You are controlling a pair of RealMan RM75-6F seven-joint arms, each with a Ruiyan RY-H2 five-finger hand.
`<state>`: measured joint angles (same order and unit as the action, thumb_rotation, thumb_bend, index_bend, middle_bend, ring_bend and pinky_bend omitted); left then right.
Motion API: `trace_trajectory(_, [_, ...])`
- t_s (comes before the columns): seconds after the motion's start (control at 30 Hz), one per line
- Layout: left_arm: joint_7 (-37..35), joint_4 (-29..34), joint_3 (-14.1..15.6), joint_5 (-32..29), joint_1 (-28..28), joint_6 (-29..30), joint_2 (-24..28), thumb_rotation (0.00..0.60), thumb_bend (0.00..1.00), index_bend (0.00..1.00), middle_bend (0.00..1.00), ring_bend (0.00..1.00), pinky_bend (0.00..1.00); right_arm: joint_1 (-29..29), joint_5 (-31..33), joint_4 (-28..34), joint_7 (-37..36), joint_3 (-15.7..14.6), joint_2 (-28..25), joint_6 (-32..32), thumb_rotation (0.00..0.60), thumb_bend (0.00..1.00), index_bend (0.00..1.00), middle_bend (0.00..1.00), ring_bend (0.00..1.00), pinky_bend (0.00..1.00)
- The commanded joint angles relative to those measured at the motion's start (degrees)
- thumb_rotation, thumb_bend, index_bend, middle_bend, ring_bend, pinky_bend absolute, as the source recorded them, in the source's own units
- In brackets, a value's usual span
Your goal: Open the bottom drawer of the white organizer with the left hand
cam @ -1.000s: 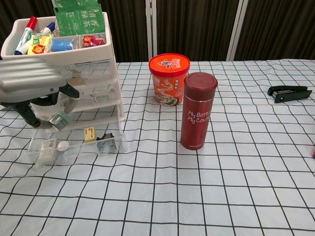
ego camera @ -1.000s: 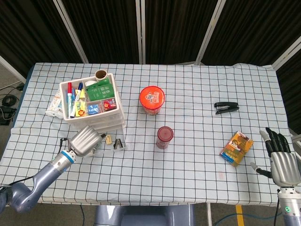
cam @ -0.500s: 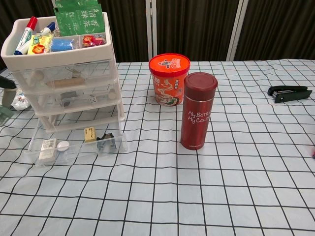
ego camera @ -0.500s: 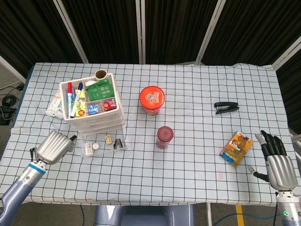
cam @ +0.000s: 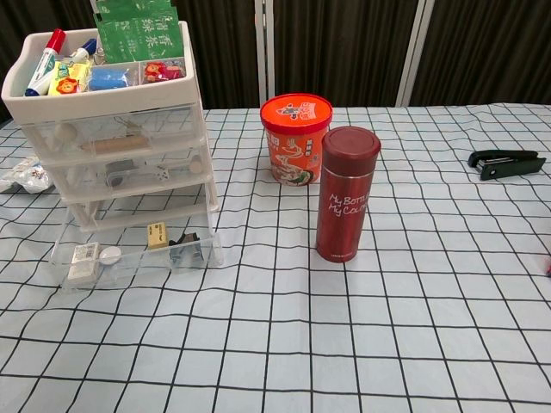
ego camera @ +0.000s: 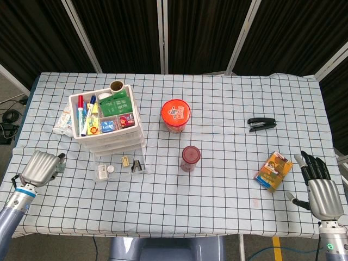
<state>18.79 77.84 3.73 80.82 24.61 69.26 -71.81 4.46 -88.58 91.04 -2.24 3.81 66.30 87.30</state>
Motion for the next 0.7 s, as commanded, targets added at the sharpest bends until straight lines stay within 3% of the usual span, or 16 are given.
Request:
trace_trajectory(0.03, [-0.9,-3.2,-1.7,-1.5,0.4,-1.4,-3.2,0.600,0.49,0.52,1.00,0.99,0.89,0.0,-0.2,0.0,-0.1,0.0,0.0,0.1,0.600,0.05,0.02,0.00,0.00,0.00])
trace_trajectory(0.3, [-2.5,-6.0,-4.3,-2.3,0.4,-0.2,-7.7,0.600,0.26,0.35,1.00,0.99,0.89,0.0,0.0,-0.1,-0.5,0.1,-0.2,0.2,0.600,0.05,0.02,0.00,0.00,0.00])
trace_trajectory(0.7, [-9.0,-7.8,-5.5,1.0,-3.3,8.1,-9.8,0.600,0.23,0.30,0.98,0.98,0.85,-0.2,-0.6,0.1,-0.2,-0.2,-0.2,0.6,0.600,0.05,0.02,0.00,0.00,0.00])
